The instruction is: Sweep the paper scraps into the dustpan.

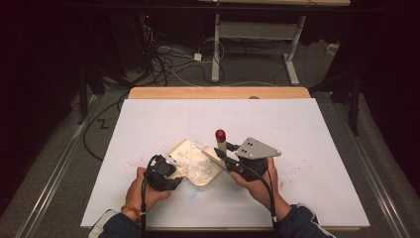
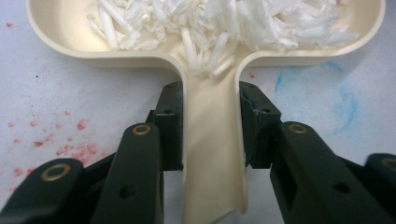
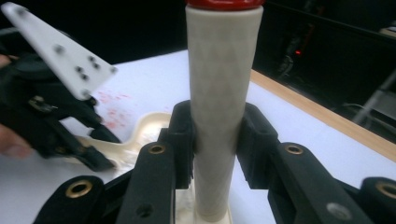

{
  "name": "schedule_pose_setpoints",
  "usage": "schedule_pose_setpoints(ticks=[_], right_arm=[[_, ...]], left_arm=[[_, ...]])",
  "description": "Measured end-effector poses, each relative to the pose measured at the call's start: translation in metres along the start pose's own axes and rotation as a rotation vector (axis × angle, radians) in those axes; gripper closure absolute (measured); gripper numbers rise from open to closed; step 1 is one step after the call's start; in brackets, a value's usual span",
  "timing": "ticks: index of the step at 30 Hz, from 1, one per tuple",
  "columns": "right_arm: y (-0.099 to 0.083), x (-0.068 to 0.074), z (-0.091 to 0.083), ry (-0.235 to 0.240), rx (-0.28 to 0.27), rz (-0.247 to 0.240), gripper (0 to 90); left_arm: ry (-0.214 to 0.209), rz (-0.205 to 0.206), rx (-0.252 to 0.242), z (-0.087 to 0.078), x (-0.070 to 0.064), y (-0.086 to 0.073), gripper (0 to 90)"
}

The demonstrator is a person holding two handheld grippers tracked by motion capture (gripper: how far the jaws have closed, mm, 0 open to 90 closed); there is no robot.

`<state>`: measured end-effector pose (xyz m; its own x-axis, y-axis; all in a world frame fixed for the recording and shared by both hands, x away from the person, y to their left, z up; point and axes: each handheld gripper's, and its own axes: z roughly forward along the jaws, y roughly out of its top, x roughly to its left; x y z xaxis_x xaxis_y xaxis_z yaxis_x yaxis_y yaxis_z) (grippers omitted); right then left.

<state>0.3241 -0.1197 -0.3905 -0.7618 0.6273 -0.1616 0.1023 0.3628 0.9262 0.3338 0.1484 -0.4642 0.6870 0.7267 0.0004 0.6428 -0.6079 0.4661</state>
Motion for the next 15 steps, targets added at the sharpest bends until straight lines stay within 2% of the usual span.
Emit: schedule_pose_setpoints(ticks=[4, 6, 9, 14, 15], right_arm=[[0.007, 0.003, -0.002, 0.047, -0.013, -0.004, 70.7], [0.01, 0.004, -0.003, 0.047, -0.016, -0.003, 70.7], [0.014, 0.004, -0.007, 0.036, -0.03, -0.027, 70.7], [0.02, -0.005, -0.012, 0.018, -0.046, -0.017, 70.7], [0.022, -0.01, -0.009, 0.009, -0.049, -0.009, 70.7]], left_arm=[[-0.004, -0.001, -0.001, 0.0, 0.001, 0.0, 63.4], [-0.009, 0.0, -0.002, 0.0, 0.002, 0.0, 63.4], [-0.014, 0.0, -0.002, 0.0, 0.003, -0.001, 63.4], [-0.017, -0.005, -0.003, 0.0, 0.004, -0.002, 63.4], [-0.018, -0.006, -0.005, 0.0, 0.004, -0.003, 63.4]])
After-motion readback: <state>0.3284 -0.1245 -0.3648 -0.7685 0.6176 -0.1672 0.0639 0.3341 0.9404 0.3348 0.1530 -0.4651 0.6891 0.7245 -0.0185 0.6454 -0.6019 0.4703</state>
